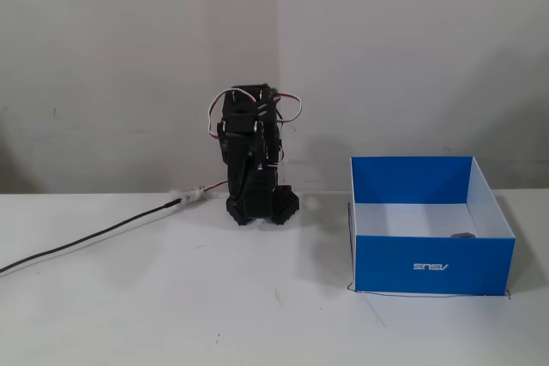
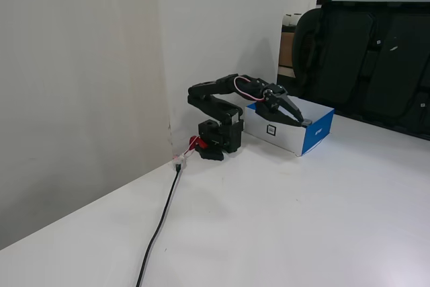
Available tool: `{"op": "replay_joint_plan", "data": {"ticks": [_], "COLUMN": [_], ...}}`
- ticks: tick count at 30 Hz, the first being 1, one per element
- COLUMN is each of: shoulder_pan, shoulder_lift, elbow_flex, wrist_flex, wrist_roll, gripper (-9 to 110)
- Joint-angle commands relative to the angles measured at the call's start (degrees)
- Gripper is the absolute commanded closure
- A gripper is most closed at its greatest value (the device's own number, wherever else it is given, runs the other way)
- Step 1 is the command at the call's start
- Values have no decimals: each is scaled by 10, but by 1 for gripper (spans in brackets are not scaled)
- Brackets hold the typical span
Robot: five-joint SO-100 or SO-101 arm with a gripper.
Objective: Pick the gray block and keep it in the box.
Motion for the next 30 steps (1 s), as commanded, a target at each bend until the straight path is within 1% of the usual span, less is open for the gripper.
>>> {"op": "replay_joint_plan", "data": {"ticks": [1, 5, 7, 9, 13, 14, 18, 20, 23, 30], "shoulder_pan": [-9, -11, -19, -40, -44, -42, -33, -35, -35, -35], "shoulder_lift": [71, 131, 214, 316, 313, 314, 314, 314, 314, 314], "elbow_flex": [25, 78, 127, 164, 192, 216, 217, 217, 217, 217], "wrist_flex": [-2, 17, 35, 93, 112, 101, 100, 100, 100, 100], "wrist_roll": [-10, -17, -18, -19, -19, -18, -12, -15, -15, -15], "gripper": [101, 101, 101, 101, 101, 101, 101, 97, 101, 101]}}
